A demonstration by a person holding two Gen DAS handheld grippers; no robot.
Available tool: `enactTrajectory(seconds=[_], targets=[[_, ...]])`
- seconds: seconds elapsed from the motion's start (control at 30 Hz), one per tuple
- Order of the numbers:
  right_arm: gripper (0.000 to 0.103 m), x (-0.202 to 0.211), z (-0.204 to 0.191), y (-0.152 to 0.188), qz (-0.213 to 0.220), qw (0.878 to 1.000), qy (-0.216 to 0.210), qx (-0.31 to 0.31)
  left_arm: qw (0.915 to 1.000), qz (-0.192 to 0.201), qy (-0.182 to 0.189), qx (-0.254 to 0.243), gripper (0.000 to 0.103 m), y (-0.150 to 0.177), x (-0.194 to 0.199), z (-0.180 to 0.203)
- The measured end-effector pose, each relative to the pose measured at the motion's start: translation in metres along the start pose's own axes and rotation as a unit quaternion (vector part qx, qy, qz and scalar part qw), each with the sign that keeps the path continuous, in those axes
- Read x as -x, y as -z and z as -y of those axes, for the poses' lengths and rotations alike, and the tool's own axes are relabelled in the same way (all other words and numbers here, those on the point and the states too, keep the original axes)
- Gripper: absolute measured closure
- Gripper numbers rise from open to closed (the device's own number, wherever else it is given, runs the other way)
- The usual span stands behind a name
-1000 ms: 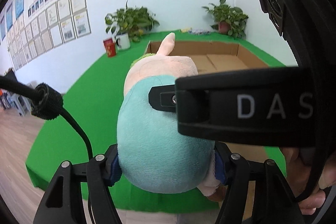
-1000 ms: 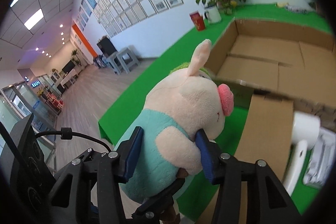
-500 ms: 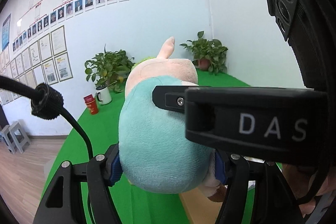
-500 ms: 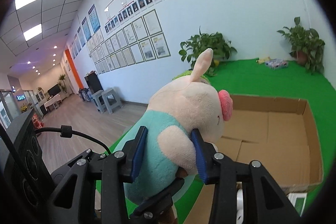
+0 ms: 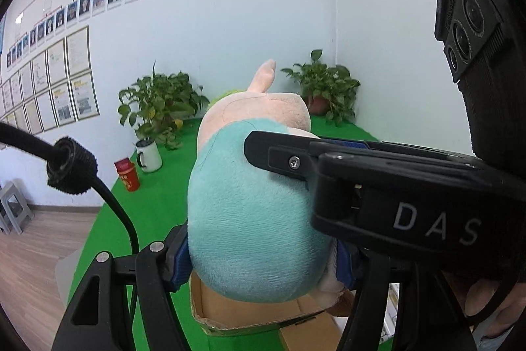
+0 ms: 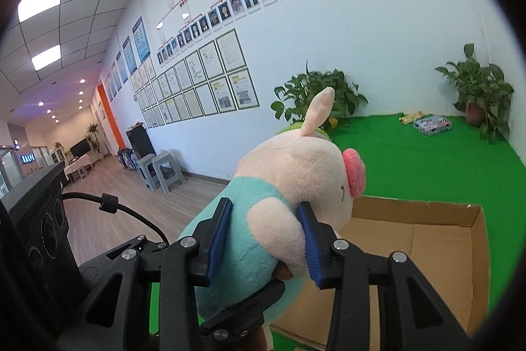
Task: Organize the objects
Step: 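Lift the plush pig with both tools and carry it over the open cardboard box, then lower the plush pig into the box corner and open both tools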
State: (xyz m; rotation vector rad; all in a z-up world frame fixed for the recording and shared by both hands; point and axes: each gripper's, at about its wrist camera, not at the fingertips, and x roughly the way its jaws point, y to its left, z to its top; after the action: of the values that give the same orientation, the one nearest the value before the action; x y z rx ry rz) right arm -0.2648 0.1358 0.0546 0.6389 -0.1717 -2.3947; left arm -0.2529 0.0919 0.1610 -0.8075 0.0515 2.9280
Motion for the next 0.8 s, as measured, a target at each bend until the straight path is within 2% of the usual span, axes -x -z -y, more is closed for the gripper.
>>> enactTrajectory(seconds=[0.07, 0.2, 0.27, 0.3, 0.33, 0.37, 0.47, 0.53, 0.73, 0.8], targets=[[0.064, -0.016, 0.007, 0.006, -0.016, 1.000, -0.002, -0.006, 0.9998, -0.019, 0.004, 0.011, 0.039, 0.016, -0.042, -0.056], [0.064, -0.044, 0.020, 0.018, -0.046, 0.999, -0.008, -0.018, 0.9983, -0.053, 0.004, 0.026, 0.039, 0.016, -0.095, -0.073], [0.064, -0.056, 0.024, 0.022, -0.059, 0.998, -0.011, -0.024, 0.9973, -0.065, 0.004, 0.034, 0.039, 0.035, -0.108, -0.062], [0.064, -0.062, 0.026, 0.025, -0.065, 0.997, -0.012, -0.025, 0.9970, -0.069, 0.003, 0.036, 0.039, 0.039, -0.116, -0.079], [0.064, -0.068, 0.029, 0.028, -0.071, 0.997, -0.014, -0.027, 0.9965, -0.074, 0.002, 0.038, 0.039, 0.051, -0.123, -0.078], [0.064, -0.074, 0.031, 0.031, -0.076, 0.996, -0.018, -0.030, 0.9960, -0.079, 0.001, 0.043, 0.039, 0.075, -0.120, -0.106], [0.064, -0.092, 0.040, 0.041, -0.089, 0.994, -0.041, -0.045, 0.9941, -0.096, -0.007, 0.051, 0.039, 0.100, -0.141, -0.133], [0.064, -0.105, 0.046, 0.047, -0.100, 0.992, -0.053, -0.051, 0.9923, -0.109, -0.007, 0.059, 0.039, 0.147, -0.137, -0.154], [0.064, -0.143, 0.059, 0.071, -0.150, 0.984, -0.070, -0.065, 0.9830, -0.163, -0.011, 0.084, 0.039, 0.201, -0.174, -0.179], [0.068, -0.154, 0.064, 0.080, -0.168, 0.981, -0.068, -0.068, 0.9790, -0.184, -0.009, 0.088, 0.039, 0.216, -0.188, -0.184]])
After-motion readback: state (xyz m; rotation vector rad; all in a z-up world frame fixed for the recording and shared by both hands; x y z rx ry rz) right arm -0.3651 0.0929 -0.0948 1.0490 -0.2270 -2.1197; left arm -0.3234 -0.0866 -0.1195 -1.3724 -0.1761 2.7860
